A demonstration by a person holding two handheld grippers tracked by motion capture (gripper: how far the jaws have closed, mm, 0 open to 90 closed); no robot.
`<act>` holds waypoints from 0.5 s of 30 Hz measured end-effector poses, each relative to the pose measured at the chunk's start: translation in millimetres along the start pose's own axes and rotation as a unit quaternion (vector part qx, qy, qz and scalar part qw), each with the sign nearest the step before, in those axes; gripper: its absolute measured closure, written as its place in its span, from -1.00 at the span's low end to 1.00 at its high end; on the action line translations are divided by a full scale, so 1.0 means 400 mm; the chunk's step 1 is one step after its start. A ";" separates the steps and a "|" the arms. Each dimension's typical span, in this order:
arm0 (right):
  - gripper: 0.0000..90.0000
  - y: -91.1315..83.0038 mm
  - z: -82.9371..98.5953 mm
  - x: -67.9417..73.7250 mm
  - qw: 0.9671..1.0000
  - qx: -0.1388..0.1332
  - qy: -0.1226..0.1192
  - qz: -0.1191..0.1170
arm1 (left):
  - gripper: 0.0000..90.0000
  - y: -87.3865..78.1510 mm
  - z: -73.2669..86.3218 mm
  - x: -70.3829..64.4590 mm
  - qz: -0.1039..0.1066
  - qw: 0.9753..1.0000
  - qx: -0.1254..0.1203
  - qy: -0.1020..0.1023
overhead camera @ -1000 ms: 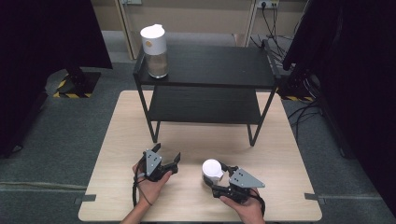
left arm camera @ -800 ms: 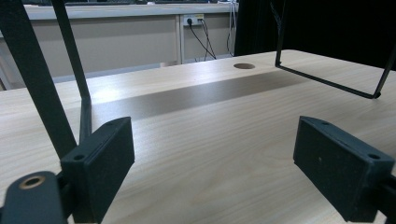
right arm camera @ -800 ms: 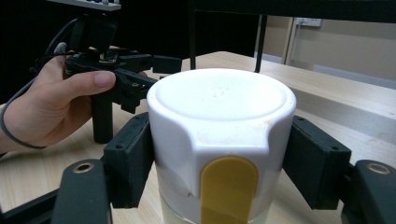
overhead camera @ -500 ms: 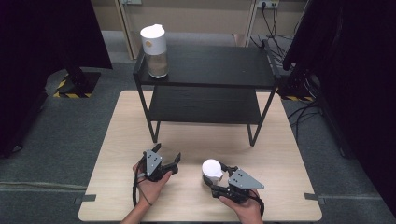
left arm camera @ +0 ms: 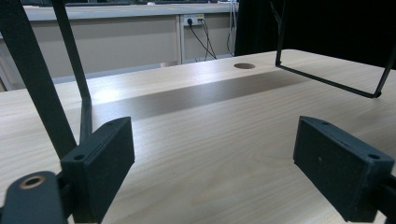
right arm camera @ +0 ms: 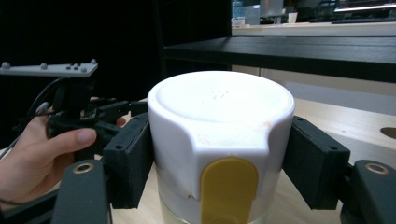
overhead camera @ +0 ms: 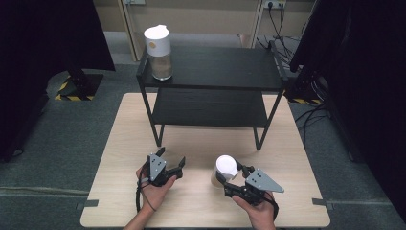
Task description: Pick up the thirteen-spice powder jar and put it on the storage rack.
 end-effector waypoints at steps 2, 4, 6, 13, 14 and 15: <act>-0.32 0.000 -0.005 -0.002 1.000 -0.003 0.005 0.005 | -0.73 0.000 0.000 0.000 0.000 1.000 0.000 0.000; -0.32 0.001 -0.009 -0.005 1.000 -0.006 0.007 0.007 | -0.73 0.000 0.000 0.001 0.000 1.000 0.000 -0.001; -0.32 0.002 -0.015 -0.006 1.000 -0.012 0.008 0.012 | -0.73 0.000 0.000 0.000 0.000 1.000 0.000 0.000; -0.32 0.006 -0.046 -0.011 0.999 -0.032 0.012 0.023 | -0.73 0.000 0.000 -0.001 0.000 1.000 -0.001 0.000; -0.32 0.007 -0.050 -0.012 0.999 -0.034 0.012 0.024 | -0.73 0.000 0.000 -0.001 0.000 1.000 -0.001 0.000; -0.32 0.007 -0.054 -0.013 0.999 -0.038 0.015 0.027 | -0.73 0.000 0.000 -0.001 0.000 1.000 -0.001 0.000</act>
Point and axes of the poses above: each handheld gripper's, and its own axes: y roughly forward along the jaws, z roughly out of its underside, x roughly to its left, the point moved 6 cm from there along y, roughly forward along the jaws, and after that the axes turned 15 degrees about -x, right-handed, at the moved point
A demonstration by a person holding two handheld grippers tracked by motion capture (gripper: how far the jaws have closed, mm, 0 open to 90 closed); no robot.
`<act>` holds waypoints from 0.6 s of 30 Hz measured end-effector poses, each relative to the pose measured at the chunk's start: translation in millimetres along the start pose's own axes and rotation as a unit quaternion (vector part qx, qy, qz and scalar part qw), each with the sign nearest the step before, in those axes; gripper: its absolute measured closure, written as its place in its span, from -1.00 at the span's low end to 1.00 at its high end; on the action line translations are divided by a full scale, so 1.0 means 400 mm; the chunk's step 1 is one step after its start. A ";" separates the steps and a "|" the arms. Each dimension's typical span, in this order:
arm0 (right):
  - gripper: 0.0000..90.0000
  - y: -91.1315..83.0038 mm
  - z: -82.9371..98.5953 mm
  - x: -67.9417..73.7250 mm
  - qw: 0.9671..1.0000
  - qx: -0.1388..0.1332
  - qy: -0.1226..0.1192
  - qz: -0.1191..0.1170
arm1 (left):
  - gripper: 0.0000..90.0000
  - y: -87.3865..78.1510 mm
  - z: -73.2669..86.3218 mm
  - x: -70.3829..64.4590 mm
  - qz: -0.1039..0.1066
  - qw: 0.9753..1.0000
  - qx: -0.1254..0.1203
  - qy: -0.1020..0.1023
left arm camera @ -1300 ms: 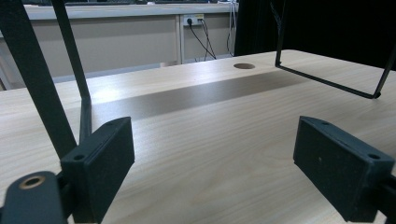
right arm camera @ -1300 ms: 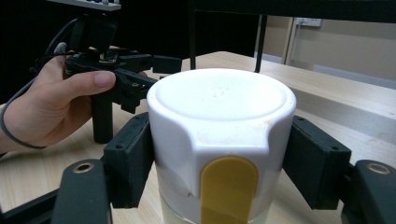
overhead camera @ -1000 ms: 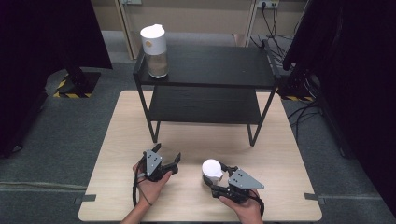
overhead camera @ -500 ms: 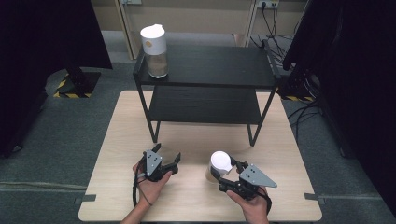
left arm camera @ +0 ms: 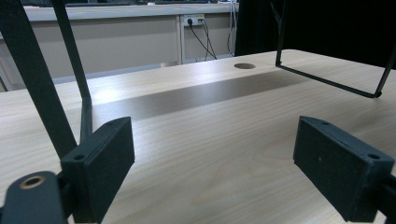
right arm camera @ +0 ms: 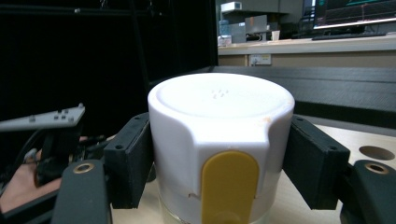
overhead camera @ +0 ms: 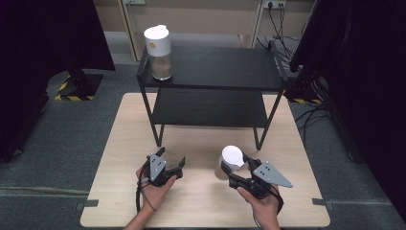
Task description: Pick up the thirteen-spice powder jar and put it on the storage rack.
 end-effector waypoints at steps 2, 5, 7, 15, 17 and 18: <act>-0.31 0.002 -0.008 -0.003 1.000 -0.003 0.003 0.002 | -0.73 0.000 0.000 0.000 0.000 1.000 0.000 0.000; -0.32 0.008 -0.021 -0.006 1.000 -0.009 0.003 0.005 | -0.73 0.000 0.000 0.000 0.000 1.000 0.000 0.000; -0.31 0.010 -0.028 -0.007 1.000 -0.011 0.004 0.006 | -0.73 0.000 0.000 0.000 0.000 1.000 0.000 0.000; -0.31 0.023 -0.049 -0.013 1.000 -0.019 0.015 0.010 | -0.72 0.000 0.000 -0.002 0.000 1.000 0.000 0.003; -0.31 0.027 -0.055 -0.014 1.000 -0.021 0.015 0.011 | -0.72 0.000 -0.001 -0.002 0.000 1.000 0.001 0.003; -0.31 0.030 -0.058 -0.014 1.000 -0.022 0.016 0.011 | -0.72 0.000 -0.001 -0.002 0.000 1.000 0.001 0.004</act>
Point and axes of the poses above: each handheld gripper's, and its own axes: y roughly forward along the jaws, z roughly out of its underside, x roughly to its left, the point moved 6 cm from there along y, roughly forward along the jaws, and after that the axes turned 15 degrees about -x, right-handed, at the moved point
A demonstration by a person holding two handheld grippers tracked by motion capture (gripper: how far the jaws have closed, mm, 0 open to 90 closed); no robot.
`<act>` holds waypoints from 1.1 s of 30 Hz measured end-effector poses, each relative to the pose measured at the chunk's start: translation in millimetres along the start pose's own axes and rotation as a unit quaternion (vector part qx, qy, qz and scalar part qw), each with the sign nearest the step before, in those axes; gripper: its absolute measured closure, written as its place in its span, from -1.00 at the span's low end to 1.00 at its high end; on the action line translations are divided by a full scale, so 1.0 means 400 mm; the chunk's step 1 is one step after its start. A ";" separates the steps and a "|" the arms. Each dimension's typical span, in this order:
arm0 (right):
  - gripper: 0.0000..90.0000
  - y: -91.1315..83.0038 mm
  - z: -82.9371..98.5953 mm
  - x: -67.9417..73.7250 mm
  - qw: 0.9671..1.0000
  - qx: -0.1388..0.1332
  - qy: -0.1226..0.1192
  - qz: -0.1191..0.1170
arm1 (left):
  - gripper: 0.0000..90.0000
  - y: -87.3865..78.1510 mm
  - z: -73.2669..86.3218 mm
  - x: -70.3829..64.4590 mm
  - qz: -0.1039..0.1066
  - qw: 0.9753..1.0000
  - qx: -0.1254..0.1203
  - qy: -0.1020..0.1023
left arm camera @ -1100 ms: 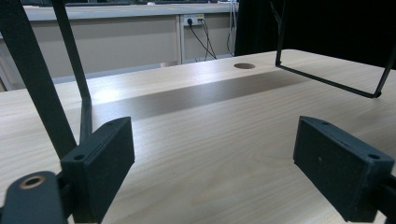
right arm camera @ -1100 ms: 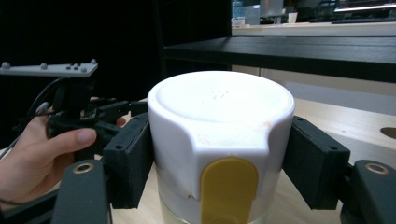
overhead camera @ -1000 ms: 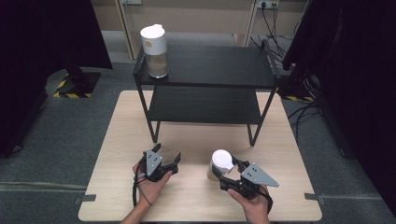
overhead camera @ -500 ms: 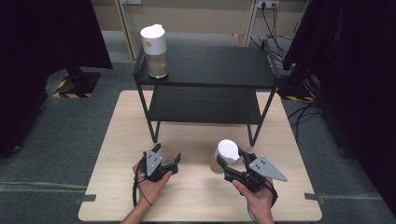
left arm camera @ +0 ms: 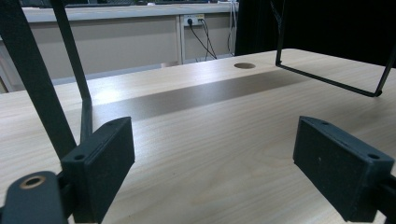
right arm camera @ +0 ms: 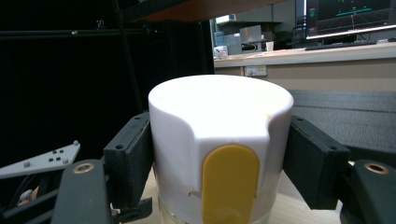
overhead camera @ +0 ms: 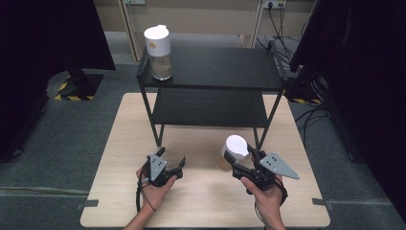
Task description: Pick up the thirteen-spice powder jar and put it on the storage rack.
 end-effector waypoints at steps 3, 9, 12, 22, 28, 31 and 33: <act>-0.31 0.008 -0.012 0.001 1.000 -0.005 -0.001 0.000 | -0.72 0.000 0.000 0.000 0.000 1.000 -0.001 0.000; -0.31 0.026 -0.044 0.000 1.000 -0.017 -0.002 -0.001 | -0.72 0.000 0.000 0.000 0.000 1.000 0.000 0.001; -0.31 0.034 -0.058 -0.001 1.000 -0.023 -0.003 0.000 | -0.72 0.000 0.000 0.000 0.001 1.000 0.000 0.002; -0.31 0.062 -0.093 -0.005 0.999 -0.038 0.005 0.002 | -0.72 0.000 0.000 -0.001 0.001 1.000 0.000 0.004; -0.31 0.078 -0.115 -0.005 0.999 -0.042 0.003 0.003 | -0.72 0.000 0.000 -0.001 0.001 1.000 0.000 0.004; -0.31 0.085 -0.127 -0.004 0.999 -0.046 0.001 0.004 | -0.72 0.000 0.000 -0.001 0.001 1.000 0.000 0.004; -0.31 0.090 -0.136 -0.004 0.999 -0.048 0.001 0.004 | -0.72 0.000 -0.001 -0.001 0.001 1.000 0.001 0.004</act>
Point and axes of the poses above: each handheld gripper's, and its own axes: y roughly forward along the jaws, z roughly out of its underside, x roughly to its left, the point moved 6 cm from there along y, roughly forward along the jaws, and after that the axes turned 15 degrees about -x, right-handed, at the moved point
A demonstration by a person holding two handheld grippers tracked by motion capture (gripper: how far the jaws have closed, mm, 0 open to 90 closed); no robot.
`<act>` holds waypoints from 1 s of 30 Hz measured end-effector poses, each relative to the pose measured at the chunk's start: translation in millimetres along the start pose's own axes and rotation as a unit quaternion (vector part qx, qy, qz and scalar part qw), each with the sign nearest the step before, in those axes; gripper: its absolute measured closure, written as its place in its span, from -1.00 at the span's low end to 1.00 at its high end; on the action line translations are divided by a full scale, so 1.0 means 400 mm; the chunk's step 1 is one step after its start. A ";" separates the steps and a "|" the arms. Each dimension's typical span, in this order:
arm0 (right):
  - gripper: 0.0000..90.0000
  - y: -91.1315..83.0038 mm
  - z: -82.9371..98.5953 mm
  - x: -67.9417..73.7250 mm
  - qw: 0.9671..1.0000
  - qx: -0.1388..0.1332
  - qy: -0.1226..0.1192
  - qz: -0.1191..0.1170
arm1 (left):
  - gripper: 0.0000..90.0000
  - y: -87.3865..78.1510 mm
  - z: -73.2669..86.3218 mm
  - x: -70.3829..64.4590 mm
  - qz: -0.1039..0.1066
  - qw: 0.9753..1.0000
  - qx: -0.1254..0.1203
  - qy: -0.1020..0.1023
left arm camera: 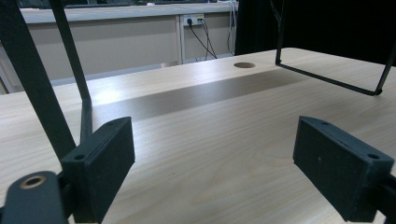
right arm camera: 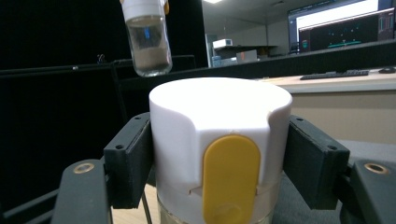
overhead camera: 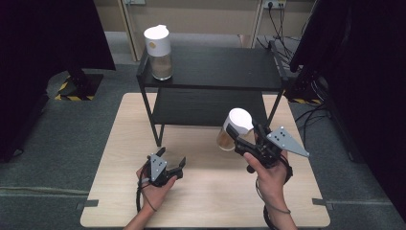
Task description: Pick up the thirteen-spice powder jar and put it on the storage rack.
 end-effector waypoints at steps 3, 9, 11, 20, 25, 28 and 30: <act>-0.31 0.008 -0.012 -0.001 1.000 -0.005 0.001 0.001 | -0.72 0.000 0.000 0.000 0.000 1.000 0.000 0.000; -0.31 0.021 -0.033 -0.003 1.000 -0.014 0.002 0.003 | -0.72 0.000 0.000 -0.001 0.000 1.000 0.000 0.002; -0.31 0.026 -0.040 -0.002 1.000 -0.015 0.000 0.003 | -0.72 0.000 0.000 -0.001 0.000 1.000 0.000 0.001; -0.31 0.045 -0.073 -0.004 1.000 -0.025 -0.002 0.006 | -0.72 0.000 0.000 -0.001 0.000 1.000 0.000 0.002; -0.31 0.055 -0.089 -0.005 1.000 -0.028 -0.003 0.007 | -0.72 0.000 0.000 -0.002 0.000 1.000 -0.001 0.003; -0.31 0.062 -0.099 -0.004 0.999 -0.031 -0.004 0.008 | -0.72 0.000 0.000 -0.003 0.000 1.000 0.000 0.004; -0.31 0.067 -0.106 -0.005 0.999 -0.033 -0.005 0.008 | -0.72 0.000 0.000 -0.003 0.000 1.000 0.000 0.004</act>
Point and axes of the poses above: each handheld gripper's, and its own axes: y roughly forward along the jaws, z roughly out of its underside, x roughly to its left, the point moved 6 cm from there along y, roughly forward along the jaws, and after that the axes turned 15 degrees about -x, right-handed, at the moved point
